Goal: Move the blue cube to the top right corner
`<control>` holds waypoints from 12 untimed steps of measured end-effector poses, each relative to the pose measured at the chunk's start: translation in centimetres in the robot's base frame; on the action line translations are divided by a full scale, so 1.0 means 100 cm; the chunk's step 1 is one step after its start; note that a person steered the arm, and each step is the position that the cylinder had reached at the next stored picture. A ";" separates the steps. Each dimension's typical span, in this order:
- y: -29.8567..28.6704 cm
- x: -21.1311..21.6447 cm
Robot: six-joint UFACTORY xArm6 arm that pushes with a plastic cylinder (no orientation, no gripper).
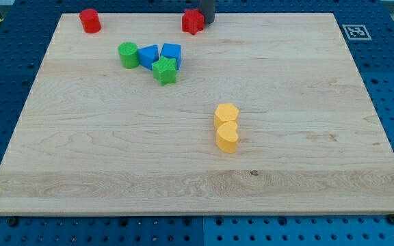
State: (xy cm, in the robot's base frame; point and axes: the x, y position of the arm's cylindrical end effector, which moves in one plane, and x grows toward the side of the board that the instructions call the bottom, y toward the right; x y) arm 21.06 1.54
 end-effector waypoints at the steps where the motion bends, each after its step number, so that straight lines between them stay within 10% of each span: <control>1: 0.000 0.000; 5: 0.105 0.161; 12: -0.009 0.104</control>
State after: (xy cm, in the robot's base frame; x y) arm 31.51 0.66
